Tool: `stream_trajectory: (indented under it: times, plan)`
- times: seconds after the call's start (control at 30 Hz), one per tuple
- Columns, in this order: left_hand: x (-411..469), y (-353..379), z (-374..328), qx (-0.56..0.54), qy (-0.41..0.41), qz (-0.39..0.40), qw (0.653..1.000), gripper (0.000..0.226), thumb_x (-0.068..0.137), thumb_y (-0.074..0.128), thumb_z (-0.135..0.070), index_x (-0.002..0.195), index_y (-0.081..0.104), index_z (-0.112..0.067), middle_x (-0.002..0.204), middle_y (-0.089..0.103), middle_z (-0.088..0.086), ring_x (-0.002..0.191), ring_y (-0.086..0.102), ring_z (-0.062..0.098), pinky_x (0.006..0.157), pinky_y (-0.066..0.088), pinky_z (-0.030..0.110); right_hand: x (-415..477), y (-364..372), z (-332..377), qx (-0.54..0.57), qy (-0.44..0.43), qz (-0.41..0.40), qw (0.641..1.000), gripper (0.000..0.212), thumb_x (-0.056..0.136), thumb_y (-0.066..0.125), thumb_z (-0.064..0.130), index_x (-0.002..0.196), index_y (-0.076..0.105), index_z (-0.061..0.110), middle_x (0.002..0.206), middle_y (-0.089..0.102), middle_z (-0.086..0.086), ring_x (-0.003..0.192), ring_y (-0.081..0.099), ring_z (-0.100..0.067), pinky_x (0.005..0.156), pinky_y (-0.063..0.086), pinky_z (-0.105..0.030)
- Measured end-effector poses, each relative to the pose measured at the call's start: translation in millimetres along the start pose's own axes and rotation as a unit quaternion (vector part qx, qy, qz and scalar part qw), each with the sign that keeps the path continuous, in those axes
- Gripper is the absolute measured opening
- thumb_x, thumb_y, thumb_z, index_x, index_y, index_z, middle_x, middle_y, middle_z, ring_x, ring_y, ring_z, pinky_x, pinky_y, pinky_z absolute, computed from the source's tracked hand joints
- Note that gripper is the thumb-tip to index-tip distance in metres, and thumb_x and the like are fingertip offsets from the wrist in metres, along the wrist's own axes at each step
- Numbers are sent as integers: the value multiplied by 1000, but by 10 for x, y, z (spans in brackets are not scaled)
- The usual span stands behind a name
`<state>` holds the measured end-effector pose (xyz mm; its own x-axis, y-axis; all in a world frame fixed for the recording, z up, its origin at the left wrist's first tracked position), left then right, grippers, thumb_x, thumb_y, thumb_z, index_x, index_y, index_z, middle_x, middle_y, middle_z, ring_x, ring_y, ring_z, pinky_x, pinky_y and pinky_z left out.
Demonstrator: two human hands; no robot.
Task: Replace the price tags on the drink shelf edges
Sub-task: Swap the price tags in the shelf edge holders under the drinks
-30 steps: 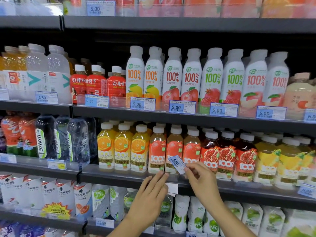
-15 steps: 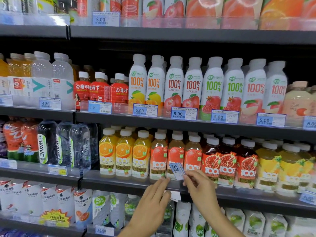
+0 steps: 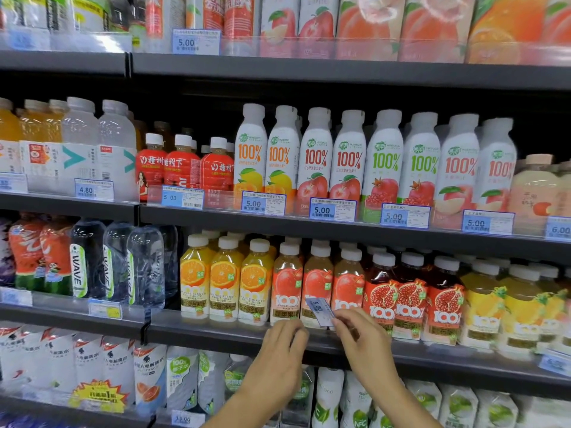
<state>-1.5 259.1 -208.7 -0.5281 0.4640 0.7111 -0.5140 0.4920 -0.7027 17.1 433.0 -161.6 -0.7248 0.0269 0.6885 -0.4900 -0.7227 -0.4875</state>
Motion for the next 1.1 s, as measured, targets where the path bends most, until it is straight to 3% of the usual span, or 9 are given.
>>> stream_trajectory:
  times: [0.3, 0.43, 0.57, 0.73, 0.8, 0.87, 0.93, 1.0, 1.1]
  plan:
    - [-53, 50, 66, -24, 8, -22, 999, 31, 86, 59, -3, 110, 48, -19, 118, 49, -4, 108, 46, 17, 88, 36, 31, -36, 58, -84, -89, -79, 55, 991, 31, 94, 61, 10, 122, 66, 23, 101, 59, 15, 94, 58, -4, 82, 52, -25]
    - [-35, 21, 63, -37, 1, -35, 999, 17, 94, 49, -8, 105, 48, -21, 111, 47, -8, 101, 44, 12, 83, 34, 29, -45, 98, -104, -187, -112, 94, 971, 58, 75, 73, -9, 122, 67, 23, 95, 54, 8, 85, 54, -8, 65, 52, -22]
    - [-47, 46, 80, -38, -6, -40, 998, 19, 92, 55, -5, 108, 53, -16, 112, 50, -4, 102, 45, 15, 84, 35, 31, -58, 109, -69, -265, -114, 110, 951, 69, 59, 82, -7, 119, 67, 23, 86, 48, 4, 77, 50, -15, 47, 43, -25]
    - [-4, 40, 90, -26, -19, -26, 999, 13, 95, 53, -14, 107, 53, -20, 111, 51, -8, 105, 46, 13, 88, 31, 29, -87, 146, -32, -302, -130, 126, 936, 59, 74, 71, 3, 127, 62, 26, 93, 43, 4, 85, 46, -16, 51, 37, -24]
    - [47, -39, 80, -13, -26, -13, 999, 12, 93, 54, -17, 102, 53, -24, 105, 54, -10, 100, 49, 12, 86, 32, 29, -90, 86, -25, -234, -104, 135, 957, 53, 89, 59, 12, 138, 51, 32, 102, 44, 11, 95, 46, -10, 66, 47, -23]
    - [103, -137, 60, -42, -49, 2, 998, 7, 96, 50, -21, 99, 53, -27, 99, 53, -13, 95, 49, 9, 85, 33, 30, -78, -28, 27, -74, -21, 150, 986, 53, 95, 54, 17, 144, 43, 36, 105, 45, 22, 95, 48, -4, 84, 47, -20]
    - [155, -205, 51, -112, -82, 13, 990, 9, 102, 45, -28, 104, 54, -30, 99, 52, -17, 96, 47, 6, 89, 35, 28, -56, -109, 106, 31, 28, 147, 988, 48, 95, 59, 24, 139, 48, 41, 97, 51, 19, 82, 51, -4, 80, 46, -17]
    - [201, -206, 70, -211, -125, 48, 968, 10, 102, 50, -34, 110, 55, -35, 105, 54, -19, 103, 47, 3, 91, 37, 22, -36, -130, 149, 35, 51, 145, 987, 40, 91, 67, 29, 127, 56, 42, 86, 57, 13, 72, 51, -1, 71, 46, -14]
    - [255, -245, 76, -310, -182, 41, 932, 11, 97, 62, -33, 106, 58, -37, 104, 62, -20, 95, 55, -8, 77, 39, 7, -26, -120, 118, 67, 103, 128, 984, 30, 89, 70, 21, 114, 65, 38, 87, 64, 7, 76, 55, 2, 72, 47, -13]
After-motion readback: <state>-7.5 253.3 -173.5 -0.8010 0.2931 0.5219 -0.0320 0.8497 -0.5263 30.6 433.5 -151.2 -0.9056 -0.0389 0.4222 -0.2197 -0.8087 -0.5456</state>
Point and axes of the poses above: each hand's wrist, its own x-axis towards the middle knuckle, its own y-axis out of the palm, z = x × y, the point moved 3 cm from there along x, towards the middle knuckle
